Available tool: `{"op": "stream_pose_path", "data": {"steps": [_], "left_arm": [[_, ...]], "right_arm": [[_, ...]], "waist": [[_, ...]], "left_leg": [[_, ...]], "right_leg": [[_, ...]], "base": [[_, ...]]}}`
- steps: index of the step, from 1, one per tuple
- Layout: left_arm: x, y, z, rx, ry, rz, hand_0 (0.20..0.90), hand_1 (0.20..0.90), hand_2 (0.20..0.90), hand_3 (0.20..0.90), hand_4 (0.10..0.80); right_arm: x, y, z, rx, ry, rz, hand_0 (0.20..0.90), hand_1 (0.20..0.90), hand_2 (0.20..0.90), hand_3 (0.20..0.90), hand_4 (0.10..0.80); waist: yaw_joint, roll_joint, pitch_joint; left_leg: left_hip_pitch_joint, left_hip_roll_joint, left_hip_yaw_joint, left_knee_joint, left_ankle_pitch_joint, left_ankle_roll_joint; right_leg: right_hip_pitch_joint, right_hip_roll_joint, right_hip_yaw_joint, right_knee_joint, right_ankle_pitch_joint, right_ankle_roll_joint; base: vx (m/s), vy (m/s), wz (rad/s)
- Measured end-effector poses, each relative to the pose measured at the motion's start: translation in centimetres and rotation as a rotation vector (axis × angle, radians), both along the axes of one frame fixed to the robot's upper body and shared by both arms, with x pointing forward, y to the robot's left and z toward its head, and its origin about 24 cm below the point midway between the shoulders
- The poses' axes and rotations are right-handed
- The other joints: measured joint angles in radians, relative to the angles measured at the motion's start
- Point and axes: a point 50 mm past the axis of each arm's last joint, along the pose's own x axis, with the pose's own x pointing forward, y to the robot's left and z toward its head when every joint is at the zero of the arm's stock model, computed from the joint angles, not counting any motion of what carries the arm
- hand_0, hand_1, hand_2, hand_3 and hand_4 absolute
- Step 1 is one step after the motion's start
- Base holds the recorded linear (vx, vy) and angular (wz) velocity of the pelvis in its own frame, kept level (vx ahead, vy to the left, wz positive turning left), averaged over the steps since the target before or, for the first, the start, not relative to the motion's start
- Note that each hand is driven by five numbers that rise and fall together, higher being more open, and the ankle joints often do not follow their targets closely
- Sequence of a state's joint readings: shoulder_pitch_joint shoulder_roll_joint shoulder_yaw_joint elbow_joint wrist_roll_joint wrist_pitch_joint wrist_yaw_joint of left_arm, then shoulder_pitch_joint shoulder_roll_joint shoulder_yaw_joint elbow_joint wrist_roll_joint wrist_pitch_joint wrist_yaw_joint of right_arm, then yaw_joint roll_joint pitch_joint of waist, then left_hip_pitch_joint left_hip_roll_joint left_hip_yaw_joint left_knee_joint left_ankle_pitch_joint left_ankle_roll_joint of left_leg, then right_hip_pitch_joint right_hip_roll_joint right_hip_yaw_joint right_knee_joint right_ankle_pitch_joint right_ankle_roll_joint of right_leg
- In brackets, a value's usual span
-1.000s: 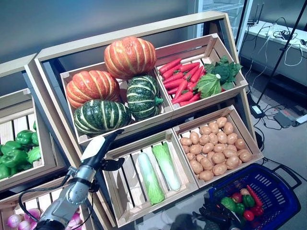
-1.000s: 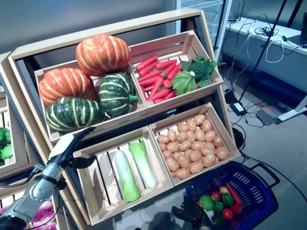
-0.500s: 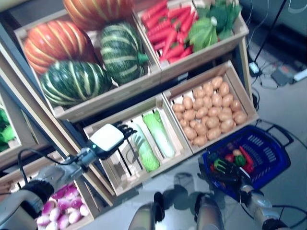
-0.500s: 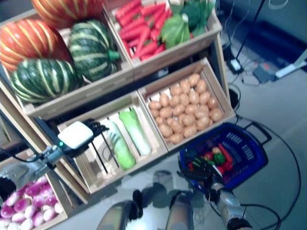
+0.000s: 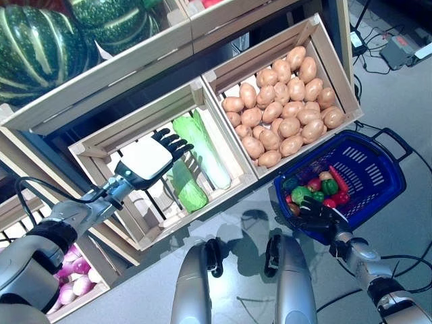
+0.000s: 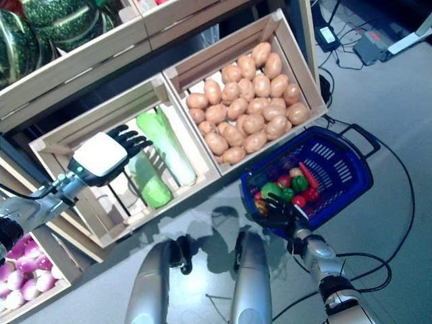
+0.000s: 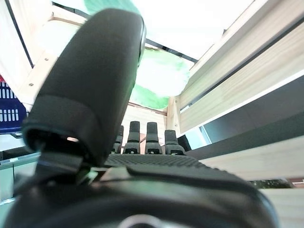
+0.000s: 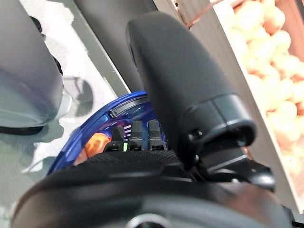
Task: Put vegetables into the basket
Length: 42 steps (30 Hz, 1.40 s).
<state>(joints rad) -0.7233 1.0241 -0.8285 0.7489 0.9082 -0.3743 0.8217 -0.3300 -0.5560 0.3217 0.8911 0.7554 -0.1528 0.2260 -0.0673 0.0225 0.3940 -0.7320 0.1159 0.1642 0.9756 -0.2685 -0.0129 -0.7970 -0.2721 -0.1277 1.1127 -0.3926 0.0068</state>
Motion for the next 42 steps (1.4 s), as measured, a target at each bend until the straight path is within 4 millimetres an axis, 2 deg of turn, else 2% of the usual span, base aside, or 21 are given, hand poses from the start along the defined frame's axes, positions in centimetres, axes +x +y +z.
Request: {"op": "stream_pose_path", "data": {"steps": [7,12,18,21,29,37,42], "left_arm": [[0.6,0.1,0.1,0.059,0.038,0.018,0.9,0.9,0.9,0.9,0.8],[0.7,0.8,-0.1,0.078,0.076,0.078,0.9,0.9,0.9,0.9,0.8],[0.8,1.3,-0.3,0.094,0.122,0.128,0.9,0.9,0.9,0.9,0.8],[1.2,0.8,0.3,0.061,0.112,0.123,0.9,0.9,0.9,0.9,0.8],[3.2,-1.1,4.7,0.038,0.001,0.075,0.9,0.9,0.9,0.9,0.8],[3.9,-2.4,7.0,0.07,-0.05,0.023,0.9,0.9,0.9,0.9,0.8],[4.2,-3.0,7.4,0.101,-0.015,0.003,0.9,0.9,0.9,0.9,0.8]], "right_arm": [[1.5,0.1,1.5,-0.006,-0.047,0.013,0.9,0.9,0.9,0.9,0.8],[2.8,0.5,2.8,0.009,-0.093,0.019,0.9,0.9,0.9,0.9,0.8],[2.8,0.6,2.8,0.017,-0.089,0.019,0.9,0.9,0.9,0.9,0.8],[2.9,0.7,2.9,0.016,-0.093,0.023,0.9,0.9,0.9,0.9,0.8],[4.5,0.8,5.3,0.024,-0.167,0.033,0.9,0.9,0.9,0.9,0.8],[5.2,-0.1,6.9,0.023,-0.211,0.014,0.9,0.9,0.9,0.9,0.8],[5.6,-0.3,7.8,0.032,-0.246,0.006,0.9,0.9,0.9,0.9,0.8]], "waist": [[0.0,0.001,0.001],[0.0,0.001,0.001],[0.004,0.001,0.002],[0.002,0.001,0.002],[0.003,0.004,0.003],[0.028,0.006,0.002],[0.028,0.009,-0.003]], "left_leg": [[-0.115,0.007,-0.023,0.151,-0.059,0.004],[-0.191,0.008,-0.032,0.217,-0.077,0.01],[-0.246,0.007,-0.044,0.263,-0.092,0.014],[-0.28,0.008,-0.047,0.284,-0.096,0.016],[-0.461,0.026,-0.073,0.412,-0.109,0.018],[-0.543,0.026,-0.082,0.458,-0.11,0.019],[-0.553,0.03,-0.084,0.482,-0.124,0.026]], "right_leg": [[-0.1,-0.004,0.016,0.122,-0.041,0.0],[-0.174,-0.004,0.027,0.174,-0.047,-0.002],[-0.222,0.003,0.034,0.201,-0.048,0.0],[-0.253,0.003,0.037,0.219,-0.049,0.001],[-0.424,0.016,0.045,0.325,-0.051,-0.005],[-0.503,0.014,0.048,0.365,-0.052,-0.006],[-0.507,0.012,0.047,0.379,-0.055,-0.009]], "base": [[-0.039,0.018,0.01],[-0.026,0.032,-0.02],[-0.009,0.039,-0.03],[0.0,0.0,0.0],[-0.022,0.02,-0.03],[0.0,-0.004,0.0],[0.001,-0.001,-0.01]]}}
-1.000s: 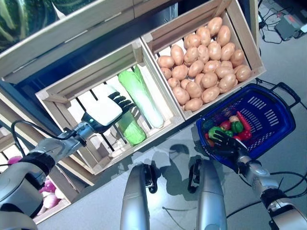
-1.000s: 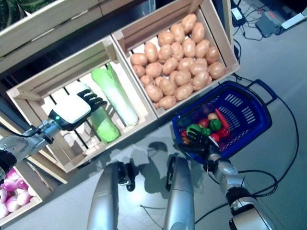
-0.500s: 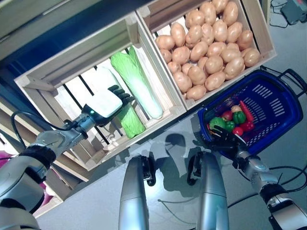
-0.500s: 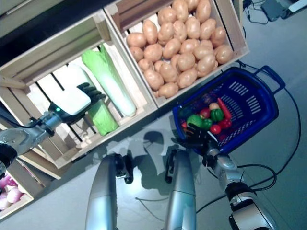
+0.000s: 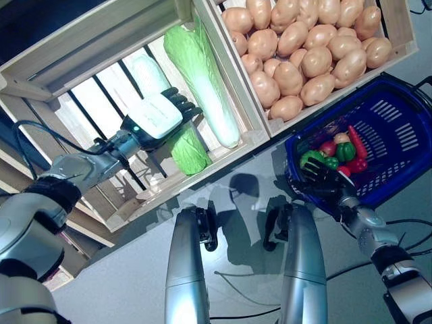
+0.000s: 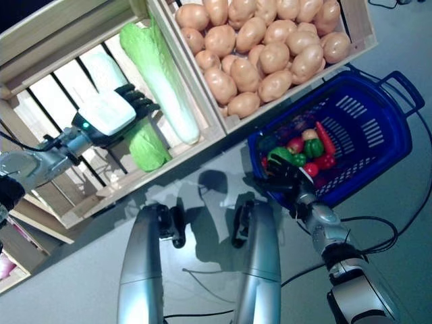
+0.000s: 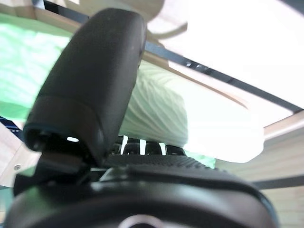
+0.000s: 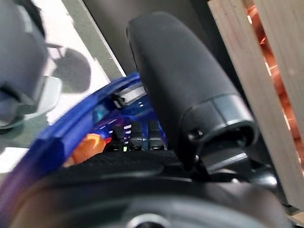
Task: Put vegetables into the basket
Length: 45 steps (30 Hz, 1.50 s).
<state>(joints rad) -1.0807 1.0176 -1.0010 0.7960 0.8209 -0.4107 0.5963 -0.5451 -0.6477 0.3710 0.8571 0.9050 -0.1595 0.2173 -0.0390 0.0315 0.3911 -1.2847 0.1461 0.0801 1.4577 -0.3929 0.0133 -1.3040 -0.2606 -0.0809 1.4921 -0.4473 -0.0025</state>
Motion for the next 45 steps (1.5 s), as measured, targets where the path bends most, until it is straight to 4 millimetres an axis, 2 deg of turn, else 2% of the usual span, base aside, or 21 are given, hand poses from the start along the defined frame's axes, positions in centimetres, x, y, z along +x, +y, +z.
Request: {"op": "stream_pose_path", "data": {"steps": [2,3,6,9,16,20,23,26,30,34,37,41,45], "left_arm": [[0.1,-0.1,-0.2,0.017,0.026,0.004,0.714,0.714,0.714,0.714,0.676],[0.1,-0.2,-0.1,0.025,0.042,0.01,0.3,0.3,0.3,0.3,0.4],[0.3,0.0,-0.4,0.065,0.111,0.054,0.3,0.3,0.3,0.3,0.4],[0.3,1.1,-1.3,0.066,0.187,0.128,0.3,0.3,0.3,0.3,0.4],[-0.4,2.8,-3.9,0.074,0.282,0.192,0.3,0.3,0.3,0.3,0.4],[-1.1,3.1,-5.5,0.093,0.346,0.172,0.3,0.3,0.3,0.3,0.4],[-1.6,3.1,-6.4,0.095,0.375,0.149,0.3,0.3,0.3,0.3,0.4],[-2.2,2.8,-7.3,0.041,0.398,0.108,0.3,0.3,0.3,0.3,0.4],[-3.2,1.5,-7.9,-0.252,0.401,0.04,0.3,0.3,0.3,0.3,0.4],[-4.3,0.5,-8.0,-0.794,0.344,-0.014,0.3,0.3,0.3,0.3,0.4],[-4.4,-0.3,-8.3,-1.084,0.405,-0.048,0.3,0.3,0.3,0.3,0.4],[-4.4,-1.5,-9.1,-1.34,0.54,-0.118,0.3,0.3,0.3,0.3,0.4],[-4.7,-3.0,-9.8,-1.482,0.718,-0.224,0.3,0.3,0.3,0.3,0.4]], "right_arm": [[0.0,-0.1,0.1,0.006,-0.004,-0.006,0.9,0.9,0.9,0.9,0.8],[0.0,-0.2,0.2,0.005,-0.006,-0.006,0.9,0.9,0.9,0.9,0.8],[0.1,-0.2,0.2,0.007,-0.008,-0.006,0.9,0.9,0.9,0.9,0.8],[0.0,-0.1,0.1,0.003,-0.001,-0.001,0.9,0.9,0.9,0.9,0.8],[-0.4,-0.1,-0.7,0.019,0.023,0.0,0.9,0.9,0.9,0.9,0.8],[-0.4,0.0,-0.6,0.02,0.015,0.012,0.9,0.9,0.9,0.9,0.8],[-0.4,0.1,-0.6,0.021,0.007,0.014,0.9,0.9,0.9,0.9,0.8],[-0.6,0.2,-0.9,0.023,0.01,0.015,0.9,0.9,0.9,0.9,0.8],[-1.7,0.5,-2.6,0.04,0.035,0.012,0.9,0.9,0.9,0.9,0.8],[-3.7,2.3,-4.1,0.016,0.021,0.101,0.9,0.9,0.9,0.9,0.8],[-4.9,4.6,-5.0,0.043,0.015,0.213,0.9,0.9,0.9,0.9,0.8],[-4.8,6.9,-4.7,0.064,-0.028,0.305,0.9,0.9,0.9,0.9,0.8],[-4.4,8.3,-3.3,0.065,-0.095,0.4,0.9,0.9,0.9,0.9,0.8]], "waist": [[0.001,0.001,-0.019],[0.0,0.001,-0.026],[-0.011,0.0,-0.058],[-0.028,0.0,-0.089],[-0.026,0.001,-0.089],[-0.021,0.0,-0.09],[-0.021,-0.001,-0.089],[-0.016,-0.003,-0.087],[0.004,-0.009,-0.089],[0.007,-0.017,-0.089],[0.015,-0.029,-0.095],[0.03,-0.041,-0.105],[0.035,-0.045,-0.129]], "left_leg": [[-0.008,0.001,0.0,0.003,-0.001,0.002],[-0.008,0.002,0.0,0.005,-0.002,0.003],[-0.009,0.005,0.002,0.005,-0.004,0.005],[-0.005,0.008,0.004,0.003,-0.006,0.003],[0.065,0.01,0.01,-0.061,-0.005,0.003],[0.154,0.01,0.027,-0.132,-0.004,0.003],[0.22,0.008,0.036,-0.183,-0.004,0.001],[0.317,0.002,0.043,-0.255,0.0,-0.005],[0.474,-0.009,0.05,-0.385,0.02,-0.021],[0.633,-0.031,0.05,-0.556,0.066,-0.036],[0.788,-0.046,0.045,-0.709,0.112,-0.052],[0.954,-0.058,0.044,-0.906,0.176,-0.061],[1.123,-0.061,0.053,-1.144,0.269,-0.063]], "right_leg": [[-0.006,0.0,-0.001,0.001,0.0,0.0],[-0.006,-0.001,-0.001,0.001,-0.001,0.0],[-0.007,-0.002,-0.001,0.001,-0.001,0.0],[-0.007,-0.001,-0.001,0.0,-0.001,-0.001],[0.058,-0.001,-0.016,-0.06,-0.001,-0.002],[0.143,-0.002,-0.027,-0.128,0.003,-0.005],[0.208,0.001,-0.034,-0.177,0.008,0.003],[0.304,0.004,-0.043,-0.244,0.009,0.006],[0.456,0.013,-0.056,-0.358,0.02,0.025],[0.616,0.013,-0.092,-0.498,0.042,0.035],[0.769,0.016,-0.126,-0.622,0.06,0.041],[0.926,0.036,-0.158,-0.786,0.104,0.049],[1.084,0.081,-0.181,-1.005,0.184,0.06]], "base": [[0.0,0.0,0.0],[0.0,0.0,0.0],[-0.002,0.0,-0.01],[-0.01,-0.008,-0.04],[0.004,-0.01,-0.03],[0.007,-0.005,-0.01],[0.04,-0.02,-0.03],[0.092,-0.035,-0.02],[0.104,-0.059,-0.01],[0.137,-0.059,0.13],[0.135,-0.049,0.15],[0.155,-0.033,0.06],[0.154,-0.029,-0.04]]}}
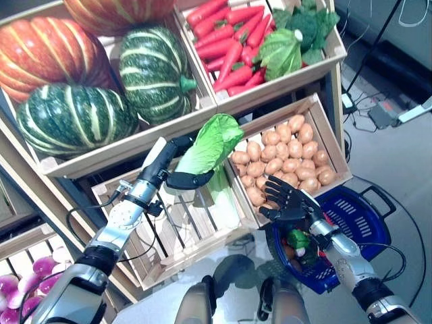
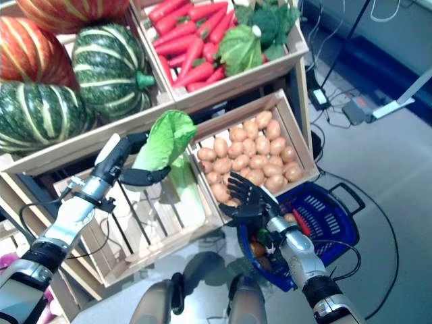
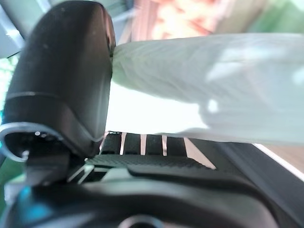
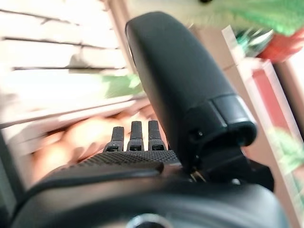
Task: Put vegetables into the basket
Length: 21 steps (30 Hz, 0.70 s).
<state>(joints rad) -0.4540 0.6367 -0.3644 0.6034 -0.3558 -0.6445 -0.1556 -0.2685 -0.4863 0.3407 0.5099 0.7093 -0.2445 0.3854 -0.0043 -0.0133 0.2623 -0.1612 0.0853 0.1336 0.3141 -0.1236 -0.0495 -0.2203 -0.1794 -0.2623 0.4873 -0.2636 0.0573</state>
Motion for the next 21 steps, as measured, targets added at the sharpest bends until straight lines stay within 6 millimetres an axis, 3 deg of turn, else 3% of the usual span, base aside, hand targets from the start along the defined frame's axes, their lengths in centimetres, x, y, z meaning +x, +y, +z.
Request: {"op": "stream_pose_path", "data": {"steps": [3,7,11,16,21], "left_arm": [[-0.1,-1.1,-0.5,-0.255,0.07,-0.07,0.3,0.3,0.3,0.3,0.4],[0.3,-2.2,-0.8,-0.497,0.106,-0.087,0.3,0.3,0.3,0.3,0.4],[0.4,-3.6,-1.1,-0.544,0.133,-0.105,0.3,0.3,0.3,0.3,0.4],[0.5,-4.2,-1.6,-0.593,0.162,-0.081,0.3,0.3,0.3,0.3,0.4],[0.7,-4.7,-2.3,-0.711,0.209,-0.046,0.3,0.3,0.3,0.3,0.4]], "right_arm": [[0.5,0.6,0.5,0.003,0.008,0.045,0.9,0.9,0.9,0.9,0.8],[1.2,1.2,0.6,-0.006,0.067,0.084,0.9,0.9,0.9,0.9,0.8],[2.5,2.2,1.8,-0.03,0.108,0.135,0.9,0.9,0.9,0.9,0.8],[3.0,3.9,3.0,-0.036,0.115,0.211,0.9,0.9,0.9,0.9,0.8],[3.1,4.5,3.0,-0.054,0.161,0.237,0.9,0.9,0.9,0.9,0.8]], "waist": [[0.001,0.008,-0.043],[-0.005,0.008,-0.103],[-0.001,-0.004,-0.133],[0.009,-0.012,-0.152],[0.02,-0.021,-0.162]], "left_leg": [[0.143,0.005,0.01,-0.202,0.075,0.001],[0.234,0.007,0.01,-0.325,0.111,0.005],[0.288,-0.005,0.011,-0.395,0.129,0.009],[0.293,-0.008,0.011,-0.399,0.13,0.009],[0.297,-0.008,0.01,-0.399,0.134,0.009]], "right_leg": [[0.135,0.047,-0.004,-0.199,0.081,0.014],[0.25,0.08,-0.016,-0.387,0.158,0.03],[0.355,0.102,-0.016,-0.577,0.249,0.045],[0.356,0.103,-0.015,-0.577,0.25,0.045],[0.361,0.104,-0.013,-0.577,0.252,0.044]], "base": [[0.069,-0.053,-0.14],[0.02,-0.065,-0.04],[-0.014,-0.048,-0.02],[-0.003,-0.013,-0.01],[0.0,0.0,0.0]]}}
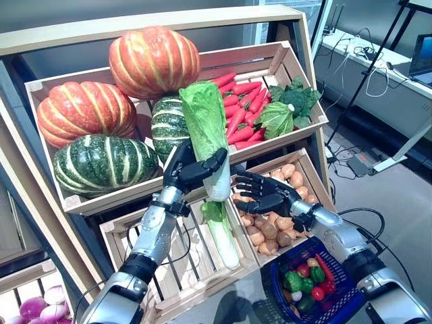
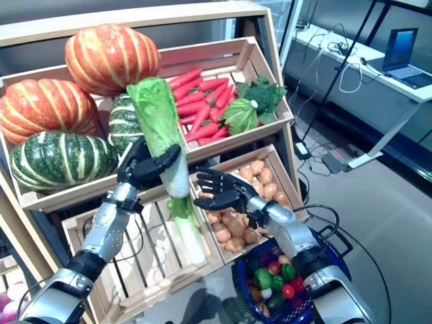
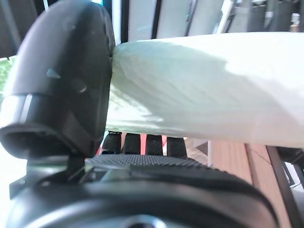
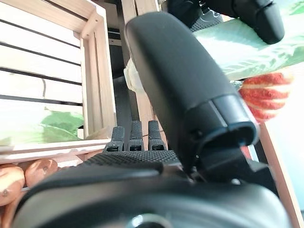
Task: Put vegetables into the basket
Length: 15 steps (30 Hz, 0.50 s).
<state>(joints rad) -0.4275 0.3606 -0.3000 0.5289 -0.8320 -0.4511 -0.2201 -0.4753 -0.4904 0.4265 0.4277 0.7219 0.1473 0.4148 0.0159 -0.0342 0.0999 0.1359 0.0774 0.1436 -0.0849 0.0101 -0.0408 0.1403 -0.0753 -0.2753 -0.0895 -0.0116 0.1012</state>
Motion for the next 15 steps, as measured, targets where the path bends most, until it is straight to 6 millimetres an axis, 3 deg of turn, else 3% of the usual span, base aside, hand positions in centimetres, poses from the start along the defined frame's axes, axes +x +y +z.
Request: {"op": "stream_pose_path", "data": {"steps": [15], "left_arm": [[0.0,-1.7,-0.8,-0.043,0.051,-0.025,0.3,0.3,0.3,0.3,0.4]], "right_arm": [[0.4,2.8,-0.7,-0.015,0.11,0.037,0.9,0.9,0.9,0.9,0.8]], "waist": [[0.008,-0.012,-0.009]], "left_leg": [[0.028,-0.001,-0.012,-0.001,0.004,0.0]], "right_leg": [[0.035,0.0,-0.009,0.0,0.001,0.0]], "base": [[0.004,0.0,0.01]]}}
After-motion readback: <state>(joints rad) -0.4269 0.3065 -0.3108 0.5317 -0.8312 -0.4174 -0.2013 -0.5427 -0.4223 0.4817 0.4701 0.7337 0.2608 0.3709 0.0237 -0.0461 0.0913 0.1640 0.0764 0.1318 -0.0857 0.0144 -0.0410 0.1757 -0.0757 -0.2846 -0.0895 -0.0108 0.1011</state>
